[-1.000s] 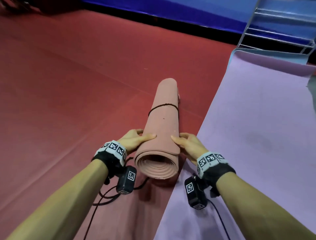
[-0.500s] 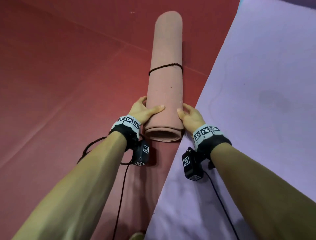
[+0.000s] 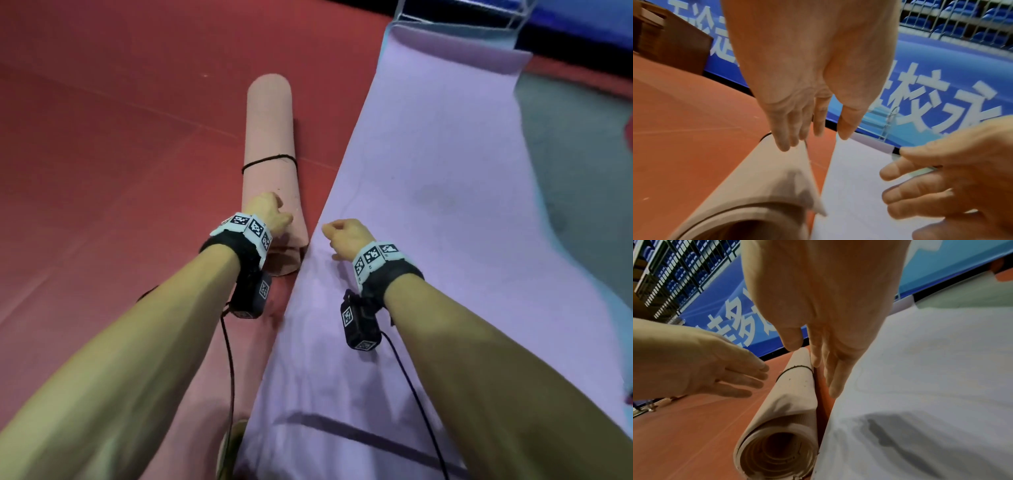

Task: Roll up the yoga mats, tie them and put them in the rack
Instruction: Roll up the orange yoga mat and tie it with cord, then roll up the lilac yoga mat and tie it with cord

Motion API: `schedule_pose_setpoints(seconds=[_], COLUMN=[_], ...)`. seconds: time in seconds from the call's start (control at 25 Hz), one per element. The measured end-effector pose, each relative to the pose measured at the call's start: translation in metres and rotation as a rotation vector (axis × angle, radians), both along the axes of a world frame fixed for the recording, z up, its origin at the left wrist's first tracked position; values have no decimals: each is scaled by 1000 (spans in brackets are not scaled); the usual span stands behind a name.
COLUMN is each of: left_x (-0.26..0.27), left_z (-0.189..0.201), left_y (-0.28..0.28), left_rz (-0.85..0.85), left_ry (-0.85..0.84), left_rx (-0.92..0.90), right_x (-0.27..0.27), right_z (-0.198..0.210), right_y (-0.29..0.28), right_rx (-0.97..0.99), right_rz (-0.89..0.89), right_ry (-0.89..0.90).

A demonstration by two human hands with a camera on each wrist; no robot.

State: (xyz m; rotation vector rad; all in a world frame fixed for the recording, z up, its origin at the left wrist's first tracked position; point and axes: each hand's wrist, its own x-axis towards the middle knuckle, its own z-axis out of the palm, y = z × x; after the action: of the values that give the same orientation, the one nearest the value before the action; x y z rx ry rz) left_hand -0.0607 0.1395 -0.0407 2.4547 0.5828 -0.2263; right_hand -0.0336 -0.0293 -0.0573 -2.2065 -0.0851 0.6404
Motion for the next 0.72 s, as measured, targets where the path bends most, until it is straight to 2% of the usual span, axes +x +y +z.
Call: schedule_pose_setpoints(seconds=[0.16, 0.36, 0.52, 0.72], left_x=[-21, -51, -72, -84], left_z=[50, 97, 93, 48], left_y=[-53, -111, -145, -192], left_rz=[-233, -404, -487, -584], left_ry=[-47, -57, -5, 176], left_rx=[-20, -46, -35, -3], right_x=[-37, -64, -79, -105], right_z=[42, 89, 100, 75], right_y=[-50, -102, -135, -190], right_rx=[-120, -254, -262, -327], right_rz=[-24, -48, -63, -27], right_ry=[-55, -124, -140, -32])
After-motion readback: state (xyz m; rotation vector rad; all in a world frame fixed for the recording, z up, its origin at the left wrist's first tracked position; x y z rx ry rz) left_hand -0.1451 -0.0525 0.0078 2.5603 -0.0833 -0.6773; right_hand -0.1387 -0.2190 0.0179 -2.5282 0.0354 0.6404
